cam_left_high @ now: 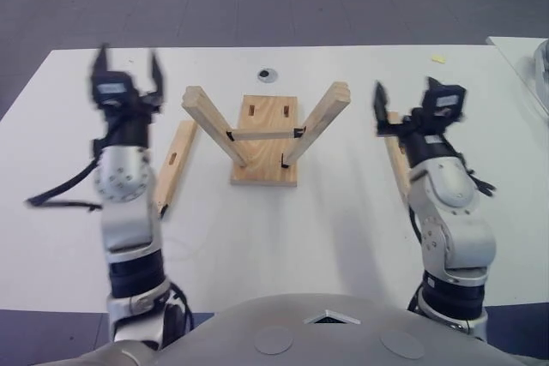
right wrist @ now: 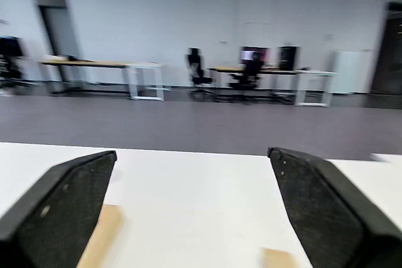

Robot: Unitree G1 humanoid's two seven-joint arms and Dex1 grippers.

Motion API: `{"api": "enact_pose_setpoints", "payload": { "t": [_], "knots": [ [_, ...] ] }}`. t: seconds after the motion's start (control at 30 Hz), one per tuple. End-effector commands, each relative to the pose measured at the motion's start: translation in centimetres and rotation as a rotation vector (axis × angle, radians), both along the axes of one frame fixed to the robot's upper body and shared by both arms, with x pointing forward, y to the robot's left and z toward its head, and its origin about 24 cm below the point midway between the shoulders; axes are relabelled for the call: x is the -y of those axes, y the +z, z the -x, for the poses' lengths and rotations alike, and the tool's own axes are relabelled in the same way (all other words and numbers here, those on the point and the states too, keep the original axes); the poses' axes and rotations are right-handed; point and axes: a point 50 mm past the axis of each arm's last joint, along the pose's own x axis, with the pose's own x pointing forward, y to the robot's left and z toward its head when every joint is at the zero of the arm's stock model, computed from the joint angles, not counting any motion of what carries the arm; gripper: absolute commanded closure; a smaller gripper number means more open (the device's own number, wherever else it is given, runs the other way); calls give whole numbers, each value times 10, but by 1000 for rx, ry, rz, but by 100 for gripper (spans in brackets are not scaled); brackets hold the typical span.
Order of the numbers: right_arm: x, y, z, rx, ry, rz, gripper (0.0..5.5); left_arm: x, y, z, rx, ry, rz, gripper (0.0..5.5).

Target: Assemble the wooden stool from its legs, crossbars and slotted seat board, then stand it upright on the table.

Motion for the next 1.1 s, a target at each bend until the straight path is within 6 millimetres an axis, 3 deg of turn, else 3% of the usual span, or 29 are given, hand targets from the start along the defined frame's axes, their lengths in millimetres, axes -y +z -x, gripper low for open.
{"api": "enact_pose_setpoints", "payload": {
  "t": [0.03,0.27,0.33,0.47,0.57,0.83,0.93,1.0,1.1],
  "knots": [
    [-54,15,11,8,383,-54,100,123,-6,21,-176,-571,52,220],
    [-36,-3,2,-43,269,-9,100,92,-10,12,-183,-397,30,220],
    [-22,-15,-2,-77,221,20,100,82,-7,7,-160,-347,15,220],
    [20,-36,-5,-127,109,112,100,40,-1,-7,-114,-188,-38,220],
    [23,-38,-5,-115,114,149,100,17,10,-16,-63,-106,-89,220],
    [25,-41,-5,-106,106,164,100,-17,32,-21,10,-9,-157,220],
    [26,-44,-4,-110,89,162,100,-4,85,-10,186,-34,-280,220],
    [25,-49,0,-125,68,150,100,34,120,4,364,-152,-465,220],
    [20,-55,3,-137,46,130,100,78,131,14,464,-340,-697,220]
  ]
}}
